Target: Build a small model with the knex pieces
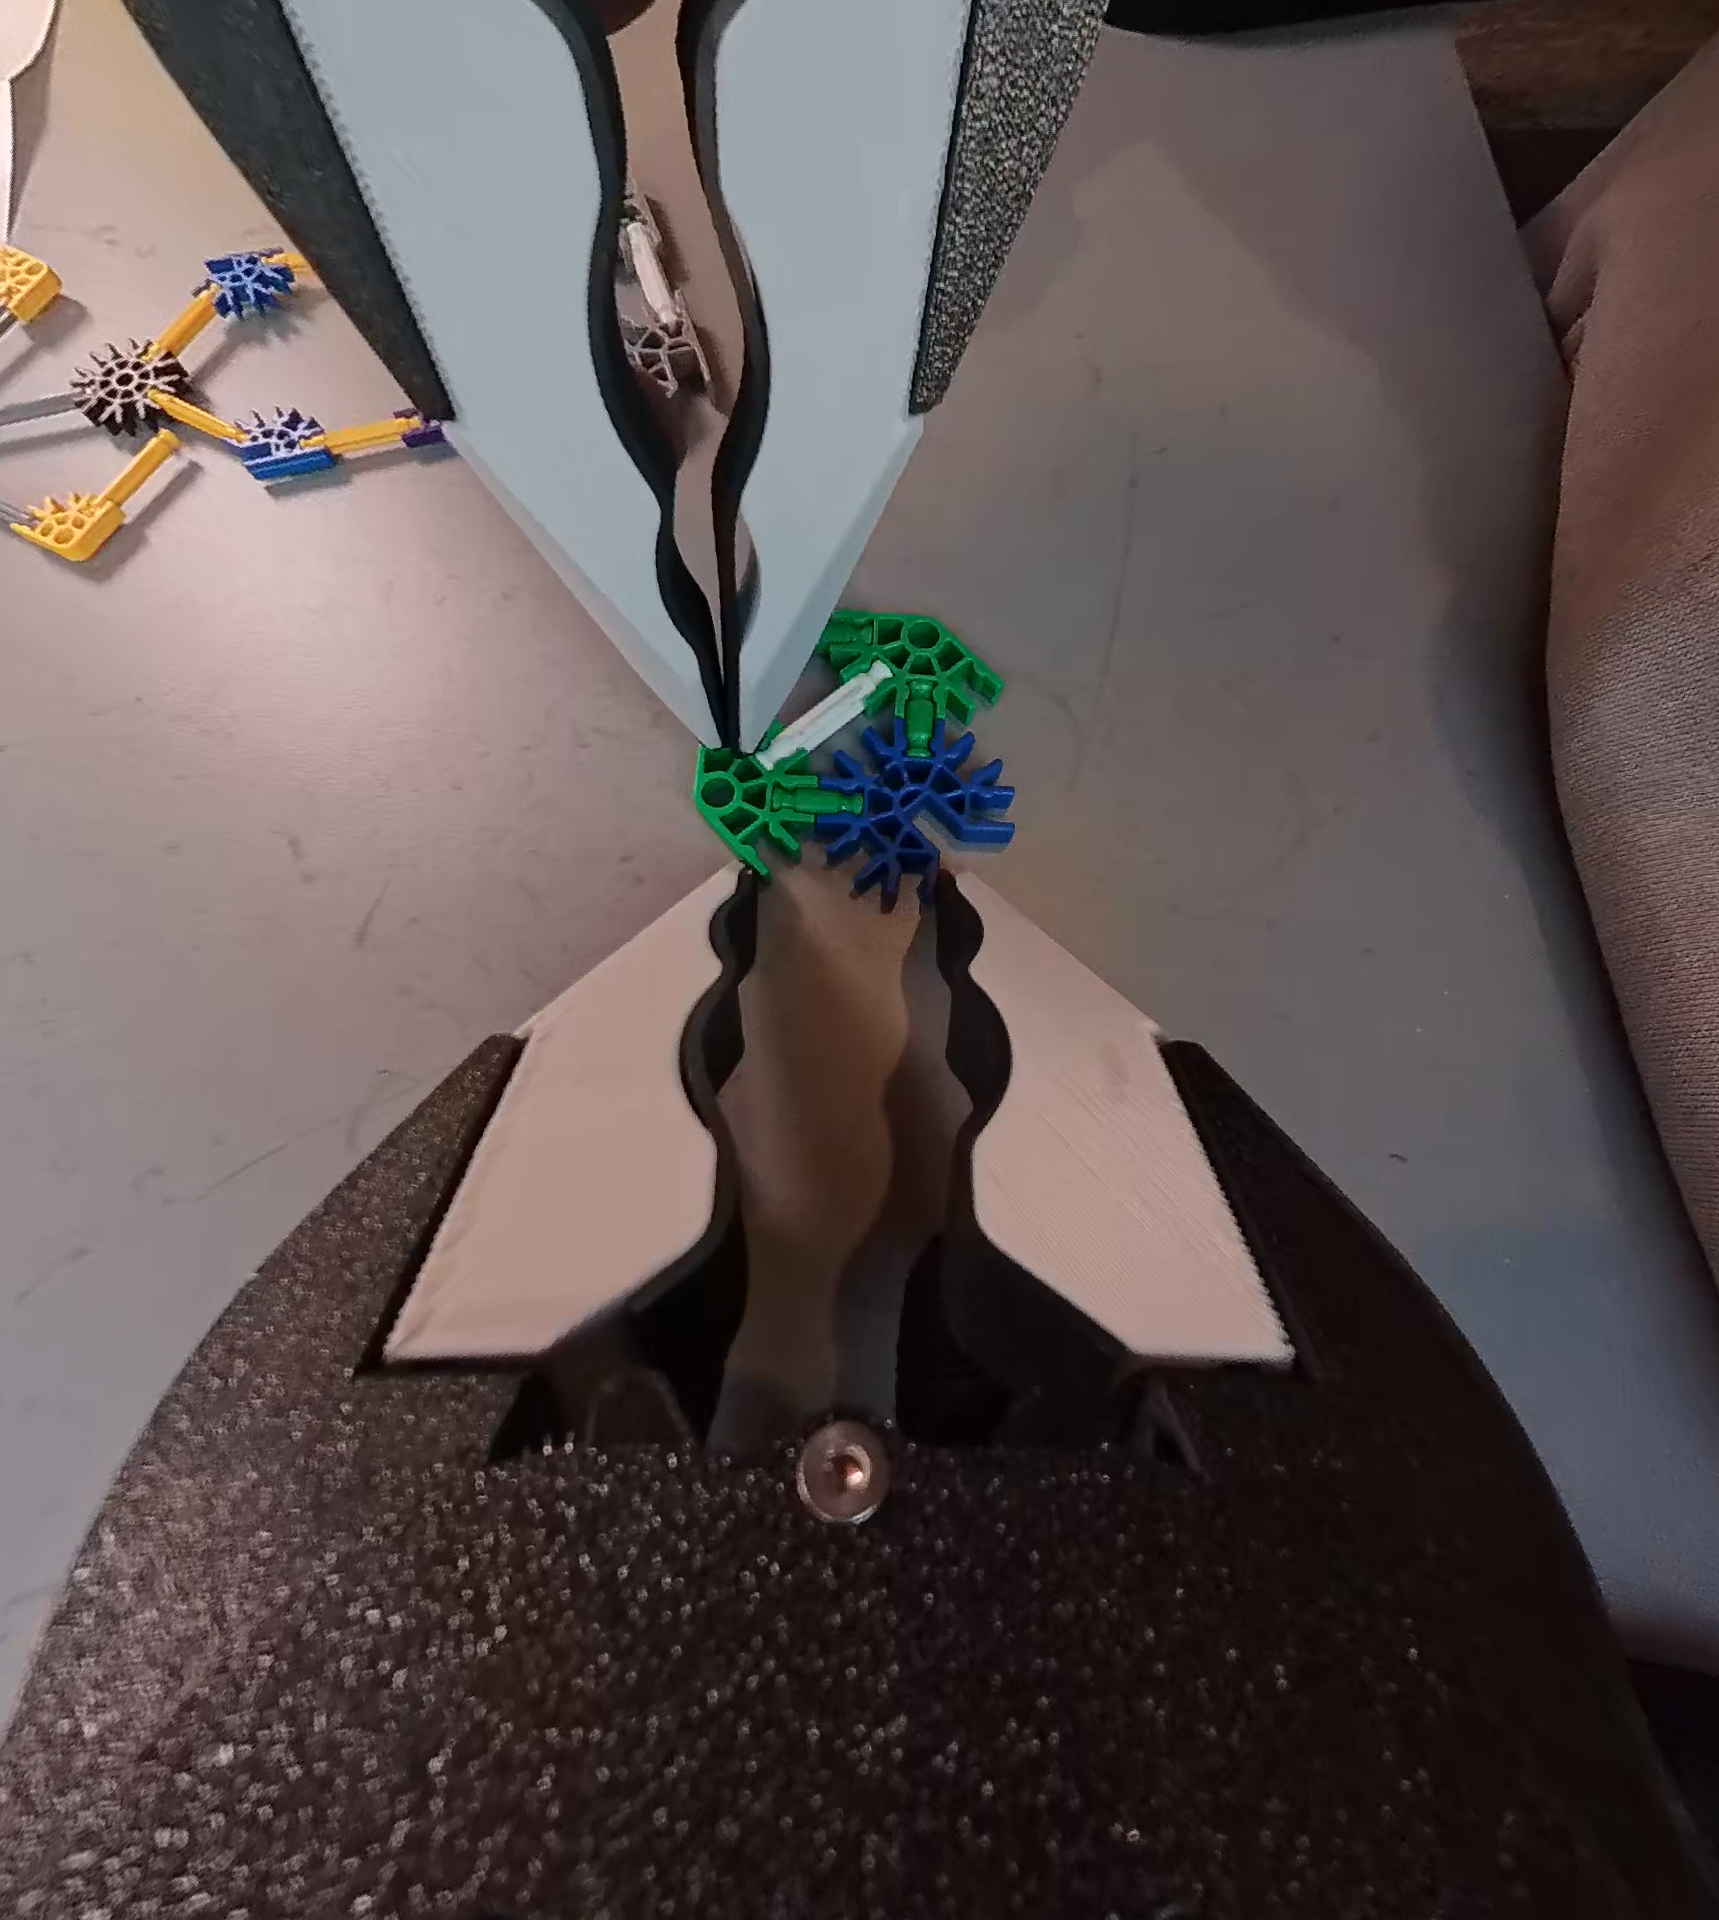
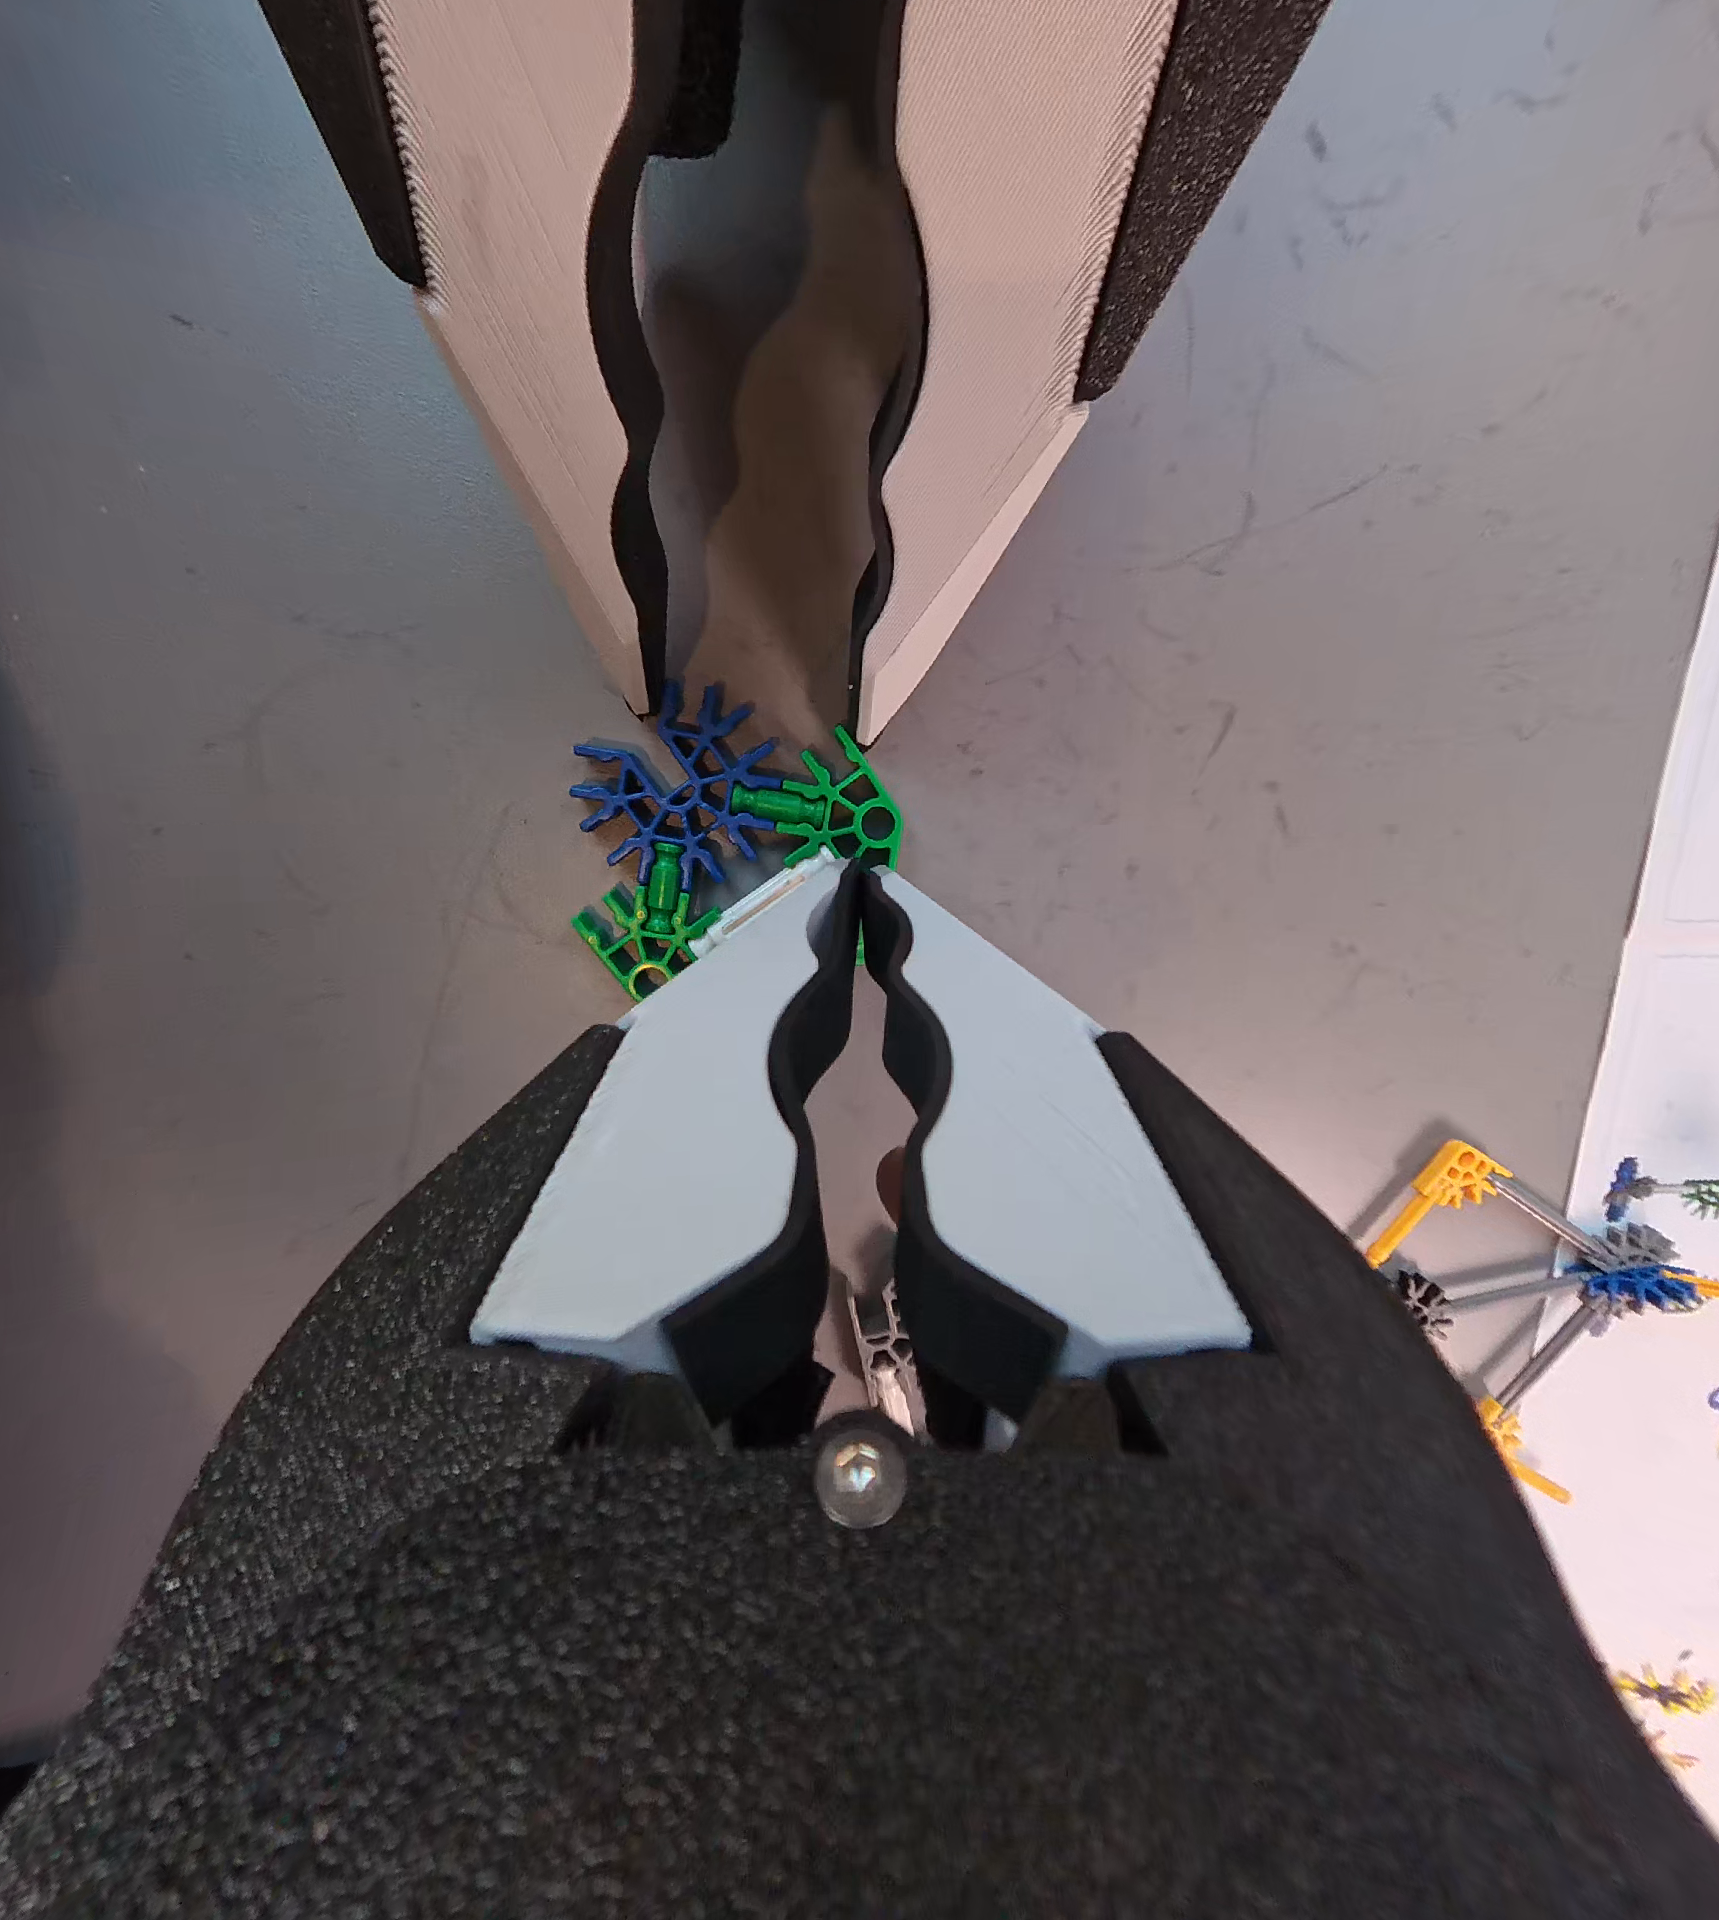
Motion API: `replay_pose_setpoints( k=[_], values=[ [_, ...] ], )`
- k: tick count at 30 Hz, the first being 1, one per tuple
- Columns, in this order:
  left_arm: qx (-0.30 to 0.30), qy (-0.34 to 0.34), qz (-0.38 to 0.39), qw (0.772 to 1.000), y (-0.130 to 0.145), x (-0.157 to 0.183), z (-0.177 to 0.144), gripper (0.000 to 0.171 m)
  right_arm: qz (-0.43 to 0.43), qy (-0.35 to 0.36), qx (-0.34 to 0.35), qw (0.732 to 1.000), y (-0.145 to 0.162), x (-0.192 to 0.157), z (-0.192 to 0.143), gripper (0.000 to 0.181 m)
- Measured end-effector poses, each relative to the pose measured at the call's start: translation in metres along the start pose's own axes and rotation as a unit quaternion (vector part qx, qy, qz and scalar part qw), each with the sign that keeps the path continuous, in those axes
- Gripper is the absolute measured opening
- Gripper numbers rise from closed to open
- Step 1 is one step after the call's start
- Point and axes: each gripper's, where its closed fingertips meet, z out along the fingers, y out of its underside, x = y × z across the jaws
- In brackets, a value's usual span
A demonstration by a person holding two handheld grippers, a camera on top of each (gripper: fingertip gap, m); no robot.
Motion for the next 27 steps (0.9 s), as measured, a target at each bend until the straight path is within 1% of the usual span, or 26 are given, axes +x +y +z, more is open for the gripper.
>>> replay_pose_setpoints(
  k=[4, 8, 12, 14, 15, 16, 17, 19, 21, 22, 24, 27],
  values=[
    [0.000, 0.001, 0.000, 1.000, 0.000, 0.000, 0.000, 0.035, 0.022, -0.004, 0.005, 1.000, 0.000, 0.001, 0.000, 0.000],
    [0.001, -0.011, 0.005, 1.000, 0.000, -0.002, -0.001, 0.038, 0.099, 0.007, 0.041, 0.994, -0.001, 0.003, 0.000, 0.000],
    [0.007, -0.072, 0.010, 0.997, 0.002, -0.021, -0.009, 0.037, 0.212, 0.036, 0.089, 0.972, 0.004, 0.010, -0.003, 0.000],
    [0.022, -0.075, -0.006, 0.997, -0.001, -0.025, -0.014, 0.038, 0.257, 0.048, 0.119, 0.958, 0.008, 0.012, -0.005, 0.000],
    [0.031, -0.075, -0.013, 0.997, -0.003, -0.026, -0.016, 0.039, 0.273, 0.041, 0.141, 0.951, 0.007, 0.011, -0.008, 0.000],
    [0.038, -0.077, -0.017, 0.996, -0.005, -0.027, -0.018, 0.041, 0.287, 0.034, 0.162, 0.944, 0.007, 0.009, -0.011, 0.004],
    [0.042, -0.078, -0.016, 0.996, -0.007, -0.027, -0.018, 0.043, 0.294, 0.031, 0.178, 0.939, 0.008, 0.008, -0.015, 0.010],
    [0.046, -0.071, -0.015, 0.996, -0.010, -0.023, -0.017, 0.050, 0.284, 0.032, 0.195, 0.938, 0.012, 0.005, -0.019, 0.021],
    [0.037, -0.058, -0.014, 0.998, -0.011, -0.018, -0.011, 0.058, 0.265, 0.025, 0.189, 0.945, 0.018, -0.001, -0.016, 0.030],
    [0.022, -0.058, -0.011, 0.998, -0.009, -0.018, -0.006, 0.059, 0.260, 0.022, 0.182, 0.948, 0.020, -0.003, -0.012, 0.034],
    [-0.006, -0.068, 0.006, 0.998, -0.005, -0.022, 0.000, 0.059, 0.244, 0.019, 0.184, 0.952, 0.016, -0.007, -0.010, 0.035],
    [-0.011, -0.080, 0.004, 0.997, -0.006, -0.031, -0.006, 0.049, 0.225, 0.018, 0.173, 0.959, 0.013, -0.010, -0.007, 0.034]
  ],
)
